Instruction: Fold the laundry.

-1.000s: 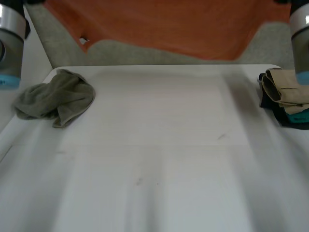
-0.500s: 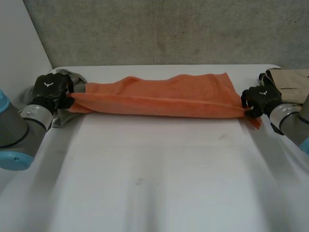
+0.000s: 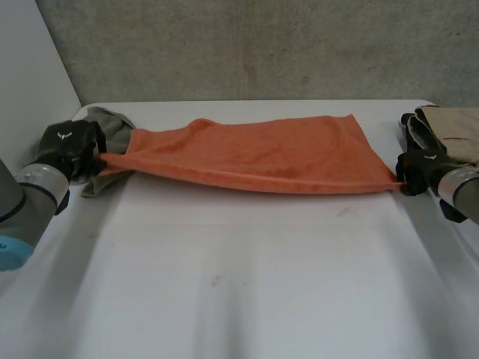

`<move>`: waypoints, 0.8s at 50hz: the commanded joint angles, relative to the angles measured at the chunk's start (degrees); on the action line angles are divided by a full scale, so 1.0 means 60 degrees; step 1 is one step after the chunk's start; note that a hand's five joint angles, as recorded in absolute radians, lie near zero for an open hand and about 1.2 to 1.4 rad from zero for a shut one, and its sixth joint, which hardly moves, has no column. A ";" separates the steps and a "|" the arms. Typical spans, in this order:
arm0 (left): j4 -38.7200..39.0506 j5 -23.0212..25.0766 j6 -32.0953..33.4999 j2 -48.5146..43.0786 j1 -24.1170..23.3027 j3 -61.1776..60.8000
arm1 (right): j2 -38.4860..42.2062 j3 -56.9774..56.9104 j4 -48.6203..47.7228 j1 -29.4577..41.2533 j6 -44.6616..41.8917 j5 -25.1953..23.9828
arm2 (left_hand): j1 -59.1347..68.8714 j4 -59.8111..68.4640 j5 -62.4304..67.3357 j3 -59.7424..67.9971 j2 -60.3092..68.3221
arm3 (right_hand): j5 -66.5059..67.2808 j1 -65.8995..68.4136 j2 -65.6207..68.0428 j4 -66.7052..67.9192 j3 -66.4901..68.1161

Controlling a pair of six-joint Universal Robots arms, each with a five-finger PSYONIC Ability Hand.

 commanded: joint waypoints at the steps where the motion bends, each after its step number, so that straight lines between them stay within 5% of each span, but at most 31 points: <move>1: -0.2089 0.0278 0.1071 0.1102 0.0337 -0.0933 | -0.1719 0.1520 0.0124 -0.0444 -0.1917 -0.0386 | 0.2437 0.1851 0.2208 0.1926 0.1879 | 0.2214 0.2488 0.2009 0.1898 0.1964; 9: -0.5604 0.1332 0.3633 0.3093 0.0996 -0.2427 | -0.3638 0.3380 0.3271 -0.1220 -0.5842 -0.0196 | 0.2437 0.1851 0.2208 0.1926 0.1879 | 0.2214 0.2488 0.2009 0.1898 0.1964; 17: -0.8727 0.1553 0.6432 0.4355 0.1714 -0.3600 | -0.5075 0.4949 0.5898 -0.2261 -0.9991 -0.0108 | 0.2437 0.1851 0.2208 0.1926 0.1879 | 0.2214 0.2488 0.2009 0.1898 0.1964; 26: -0.7119 0.1612 0.5543 0.3141 0.1085 -0.2430 | -0.4301 0.4101 0.3688 -0.1164 -0.7929 -0.0299 | 0.2437 0.1851 0.2208 0.1926 0.1879 | 0.2214 0.2488 0.2009 0.1898 0.1964; 34: -0.4791 0.0179 0.3609 0.1019 0.0163 -0.0089 | -0.2867 0.2287 0.0380 0.0051 -0.4884 -0.0051 | 0.2437 0.1851 0.2208 0.1926 0.1879 | 0.2214 0.2488 0.2009 0.1898 0.1964; 40: -0.4173 -0.0439 0.3183 -0.0272 -0.0321 0.1466 | -0.1811 0.1304 -0.1293 0.0785 -0.4177 0.0550 | 0.2437 0.1851 0.2208 0.1926 0.1879 | 0.2214 0.2488 0.2009 0.1898 0.1964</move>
